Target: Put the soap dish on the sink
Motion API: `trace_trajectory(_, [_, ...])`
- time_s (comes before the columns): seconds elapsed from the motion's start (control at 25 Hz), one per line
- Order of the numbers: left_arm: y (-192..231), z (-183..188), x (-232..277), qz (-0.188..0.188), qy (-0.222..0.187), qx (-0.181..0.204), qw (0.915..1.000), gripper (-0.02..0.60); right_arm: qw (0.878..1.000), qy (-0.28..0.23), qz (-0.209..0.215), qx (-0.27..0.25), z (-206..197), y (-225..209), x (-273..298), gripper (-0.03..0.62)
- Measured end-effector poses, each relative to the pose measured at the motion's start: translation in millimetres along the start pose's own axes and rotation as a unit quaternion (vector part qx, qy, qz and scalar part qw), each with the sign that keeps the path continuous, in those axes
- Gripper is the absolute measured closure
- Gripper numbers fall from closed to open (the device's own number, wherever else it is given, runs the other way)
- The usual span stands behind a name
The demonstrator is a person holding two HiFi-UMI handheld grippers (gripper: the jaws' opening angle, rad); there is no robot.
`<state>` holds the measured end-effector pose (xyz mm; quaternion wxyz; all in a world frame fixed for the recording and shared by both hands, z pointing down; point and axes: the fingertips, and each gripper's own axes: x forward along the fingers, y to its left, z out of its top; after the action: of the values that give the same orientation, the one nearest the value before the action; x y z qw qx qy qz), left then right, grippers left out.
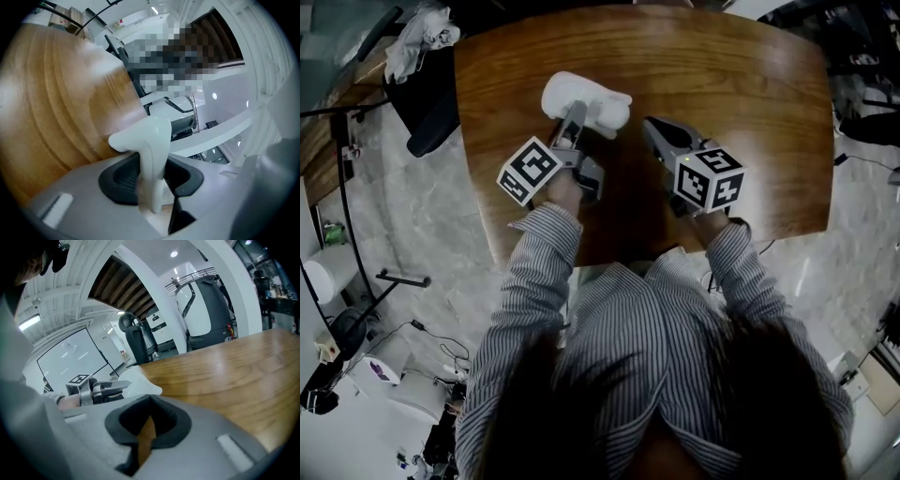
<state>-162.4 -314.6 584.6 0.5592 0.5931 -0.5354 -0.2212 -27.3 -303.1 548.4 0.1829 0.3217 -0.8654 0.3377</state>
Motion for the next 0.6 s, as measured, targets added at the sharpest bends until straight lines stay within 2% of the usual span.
trace_trajectory(0.44, [9.9,-3.8,-0.3,0.02,-0.002,-0.021,0.9996,0.436,1.0,0.001,-0.004,0.011,-11.9,2.3,-8.4,0.592])
trace_trajectory(0.6, [14.5,-9.4,0.6,0.034,0.016,-0.032,0.9988,0.431,1.0,0.002,-0.006,0.014,-16.3,1.7,-11.2,0.592])
